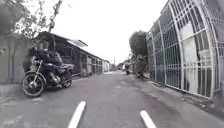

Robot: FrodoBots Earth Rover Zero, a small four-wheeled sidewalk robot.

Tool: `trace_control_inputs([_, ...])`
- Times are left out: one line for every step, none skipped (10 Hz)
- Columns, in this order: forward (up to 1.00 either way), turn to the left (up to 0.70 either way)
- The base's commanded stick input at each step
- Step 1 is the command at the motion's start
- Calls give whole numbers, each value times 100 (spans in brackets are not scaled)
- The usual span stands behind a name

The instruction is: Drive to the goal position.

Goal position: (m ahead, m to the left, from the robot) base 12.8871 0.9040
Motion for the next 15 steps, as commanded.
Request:
trace_control_inputs([85, 0])
trace_control_inputs([85, 0])
trace_control_inputs([85, 0])
trace_control_inputs([85, 0])
trace_control_inputs([85, 0])
trace_control_inputs([85, 0])
trace_control_inputs([85, 0])
trace_control_inputs([85, -13])
trace_control_inputs([85, -34])
trace_control_inputs([85, -34])
trace_control_inputs([85, -33])
trace_control_inputs([85, -20])
trace_control_inputs([85, -8])
trace_control_inputs([85, 0])
trace_control_inputs([85, 0])
